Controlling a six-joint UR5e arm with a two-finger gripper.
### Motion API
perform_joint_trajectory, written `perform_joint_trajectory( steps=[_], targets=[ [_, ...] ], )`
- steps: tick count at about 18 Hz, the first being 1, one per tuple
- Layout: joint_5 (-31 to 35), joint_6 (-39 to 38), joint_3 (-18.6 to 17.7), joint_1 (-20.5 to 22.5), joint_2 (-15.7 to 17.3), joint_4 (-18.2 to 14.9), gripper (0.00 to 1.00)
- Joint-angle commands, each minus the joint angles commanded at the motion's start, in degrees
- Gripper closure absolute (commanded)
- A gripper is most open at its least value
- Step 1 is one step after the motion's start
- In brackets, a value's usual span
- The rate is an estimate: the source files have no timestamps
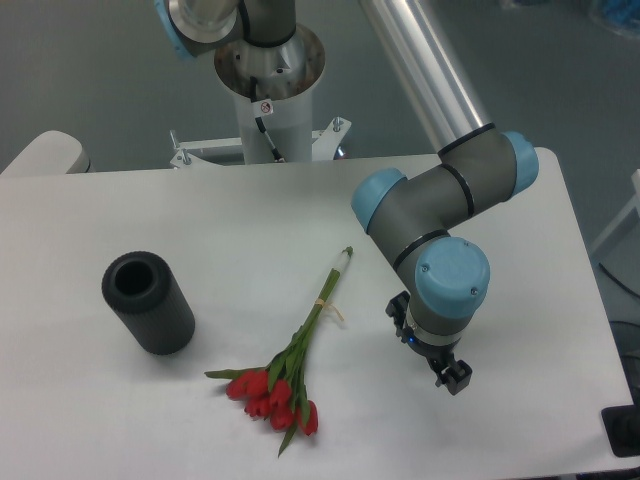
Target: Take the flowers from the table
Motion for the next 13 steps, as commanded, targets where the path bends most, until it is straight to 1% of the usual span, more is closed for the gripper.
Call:
perform_joint_trajectory(
  steps=[4,13],
  targets=[
    [0.0,0.0,-0.5,0.0,0.1,0.7,0.0],
    [-0.6,-1.1,-0.7,-0.1,0.4,0.6,0.0]
  ],
)
